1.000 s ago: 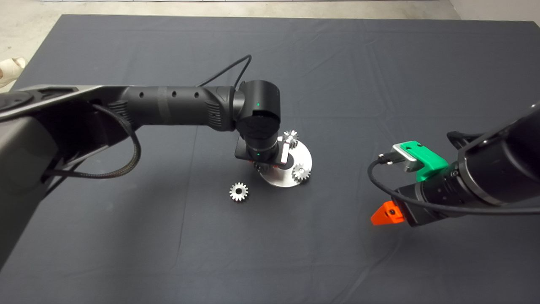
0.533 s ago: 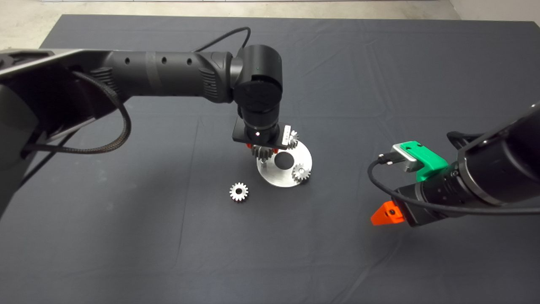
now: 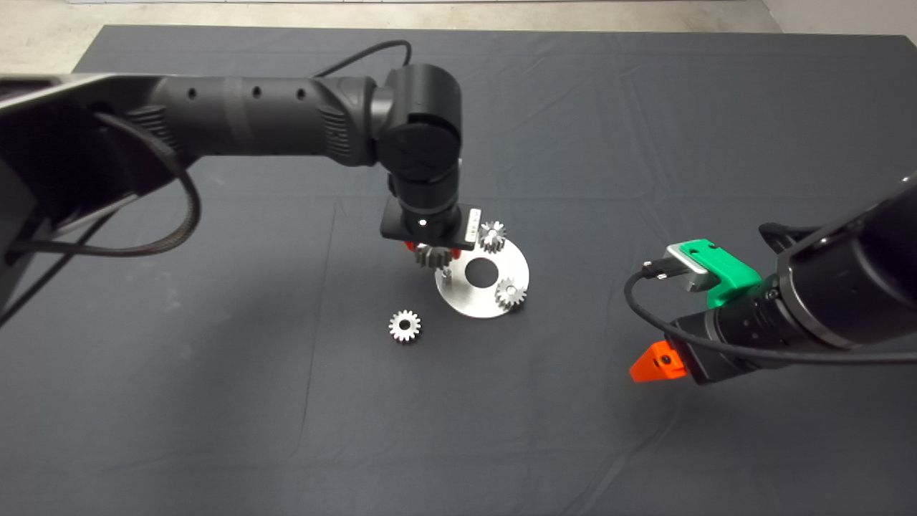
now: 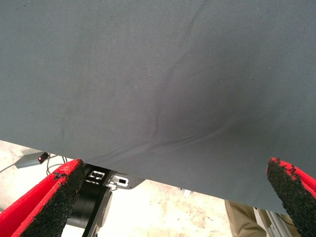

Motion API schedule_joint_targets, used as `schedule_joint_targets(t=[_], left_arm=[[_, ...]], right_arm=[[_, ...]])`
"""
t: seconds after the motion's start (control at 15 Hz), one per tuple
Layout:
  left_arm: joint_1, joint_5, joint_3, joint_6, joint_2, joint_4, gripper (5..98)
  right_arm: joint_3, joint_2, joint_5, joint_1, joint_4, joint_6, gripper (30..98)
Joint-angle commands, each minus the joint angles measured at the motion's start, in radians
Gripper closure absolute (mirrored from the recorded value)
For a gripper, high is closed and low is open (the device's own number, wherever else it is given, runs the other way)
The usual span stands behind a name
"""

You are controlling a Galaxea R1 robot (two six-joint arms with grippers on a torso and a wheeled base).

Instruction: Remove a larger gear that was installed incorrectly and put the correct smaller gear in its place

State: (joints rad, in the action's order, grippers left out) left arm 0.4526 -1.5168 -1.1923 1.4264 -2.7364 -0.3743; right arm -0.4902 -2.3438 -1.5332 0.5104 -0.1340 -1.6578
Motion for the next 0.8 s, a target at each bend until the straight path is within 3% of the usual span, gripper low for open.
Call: schedule_joint_targets(t=[0.0, 0.13, 0.33, 0.73], left_arm=[[0.028, -0.042, 0.102, 0.002, 0.170, 0.009, 59.0], [0.026, -0.042, 0.146, 0.002, 0.219, 0.008, 59.1], [0.018, -0.040, 0.149, 0.002, 0.220, 0.006, 59.2], [-0.055, -0.033, 0.171, 0.034, 0.204, 0.003, 59.3]], right_arm=[[0.001, -0.006, -0.028, 0.022, 0.019, 0.001, 30.8], [0.001, -0.010, -0.027, 0.020, 0.017, 0.001, 30.8], [0.001, -0.016, -0.030, 0.020, 0.017, 0.000, 30.8], [0.001, -0.018, -0.028, 0.020, 0.016, 0.001, 30.8]])
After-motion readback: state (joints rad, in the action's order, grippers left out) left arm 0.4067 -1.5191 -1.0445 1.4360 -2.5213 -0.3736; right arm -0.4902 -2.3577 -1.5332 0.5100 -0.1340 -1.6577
